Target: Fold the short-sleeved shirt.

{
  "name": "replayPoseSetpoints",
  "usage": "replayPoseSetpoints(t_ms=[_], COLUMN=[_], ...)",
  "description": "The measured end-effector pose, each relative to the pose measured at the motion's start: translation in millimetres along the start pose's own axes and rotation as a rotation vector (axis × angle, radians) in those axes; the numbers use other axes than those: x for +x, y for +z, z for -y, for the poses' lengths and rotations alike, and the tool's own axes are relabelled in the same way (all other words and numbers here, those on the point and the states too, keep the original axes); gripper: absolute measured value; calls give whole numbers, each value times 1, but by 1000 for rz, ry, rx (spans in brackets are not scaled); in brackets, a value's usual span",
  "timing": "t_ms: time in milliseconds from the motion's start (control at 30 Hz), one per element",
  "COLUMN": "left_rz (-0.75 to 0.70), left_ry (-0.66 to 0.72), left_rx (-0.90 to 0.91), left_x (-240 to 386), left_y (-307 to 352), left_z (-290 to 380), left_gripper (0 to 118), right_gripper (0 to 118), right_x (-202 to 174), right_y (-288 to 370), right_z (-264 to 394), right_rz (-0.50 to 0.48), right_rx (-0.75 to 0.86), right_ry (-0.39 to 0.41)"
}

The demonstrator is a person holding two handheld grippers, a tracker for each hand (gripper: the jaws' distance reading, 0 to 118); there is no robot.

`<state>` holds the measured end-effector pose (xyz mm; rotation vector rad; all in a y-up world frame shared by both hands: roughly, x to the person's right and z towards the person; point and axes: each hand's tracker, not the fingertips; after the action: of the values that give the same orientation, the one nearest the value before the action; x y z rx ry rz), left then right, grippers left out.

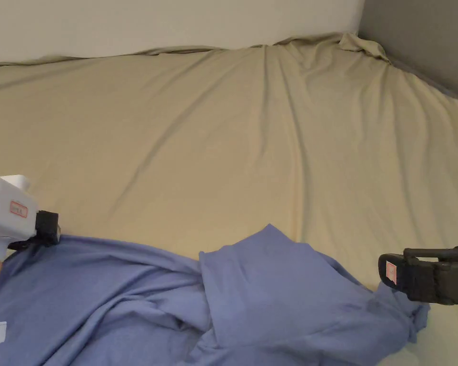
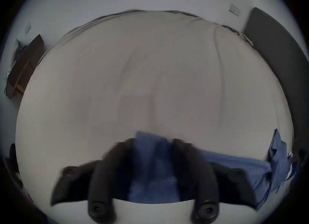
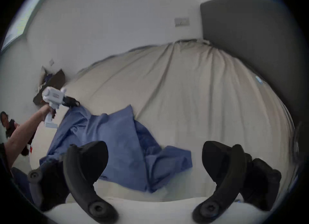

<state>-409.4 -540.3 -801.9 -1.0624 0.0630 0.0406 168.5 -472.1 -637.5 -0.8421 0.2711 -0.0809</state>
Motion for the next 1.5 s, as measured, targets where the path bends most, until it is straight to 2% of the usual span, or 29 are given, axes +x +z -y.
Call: replayPoseSetpoints(t_ms=[33, 67, 100, 167, 200, 267, 367, 433, 500, 533, 567, 600, 633, 667, 700, 767, 833, 967, 1167, 1467, 1500], left_rz=[12, -3, 5, 59, 53, 55, 82, 81, 107, 126, 140, 151, 152, 157, 161, 184, 178, 209, 198, 204, 192], left_ry=[-46, -64, -66, -68, -69, -71, -43, -39, -9, 13, 29, 39, 44, 50, 60, 66, 41, 38, -2, 20, 39], left_rx=[8, 23, 21, 16, 31, 38, 29, 29, 31, 37, 46, 48, 59, 65, 74, 126, 192, 262, 428, 664, 691], left_x=[3, 3, 5, 7, 7, 8, 4, 3, -1, -3, -5, -6, -7, -8, -9, -10, -11, -17, -20, -36, -39], left_y=[3, 9, 13, 20, 22, 27, 28, 29, 30, 31, 32, 33, 35, 39, 43, 57, 77, 121, 199, 312, 322], left_z=[3, 7, 10, 16, 18, 20, 21, 22, 20, 21, 22, 21, 21, 21, 22, 21, 17, 2, -15, -36, -37], left_gripper=[11, 4, 4, 4, 4, 4, 4, 4, 4, 4, 4, 4, 4, 4, 4, 4, 4, 4, 4, 4, 4], right_gripper=[115, 114, 114, 114, 113, 110, 99, 60, 26, 3, 3, 3, 3, 3, 3, 3, 3, 3, 2, 2, 2], right_x=[2, 3, 5, 4, 2, -4, -20, -26, -35, -40, -42, -44, -43, -40, -37, -33, -36, -37, -59, -92, -93], right_y=[-15, -32, -47, -81, -93, -117, -139, -148, -145, -139, -136, -133, -130, -127, -121, -104, -87, -59, -12, 43, 48], right_z=[-10, -19, -27, -39, -42, -44, -45, -45, -45, -43, -42, -40, -41, -43, -45, -50, -58, -75, -102, -172, -182], right_rz=[-7, 8, 0, 39, 62, 41, 31, 46, 21, 34, -22, -29, 7, -32, -56, -112, -113, -177, -139, -218, -190], right_rx=[-13, -47, -93, -175, -206, -289, -288, -293, -297, -266, -238, -226, -230, -255, -236, -163, -113, -52, 123, 382, 439], right_ry=[31, 70, 104, 181, 195, 261, 376, 384, 345, 348, 339, 306, 264, 169, 109, 55, 36, -59, 25, -3, -13])
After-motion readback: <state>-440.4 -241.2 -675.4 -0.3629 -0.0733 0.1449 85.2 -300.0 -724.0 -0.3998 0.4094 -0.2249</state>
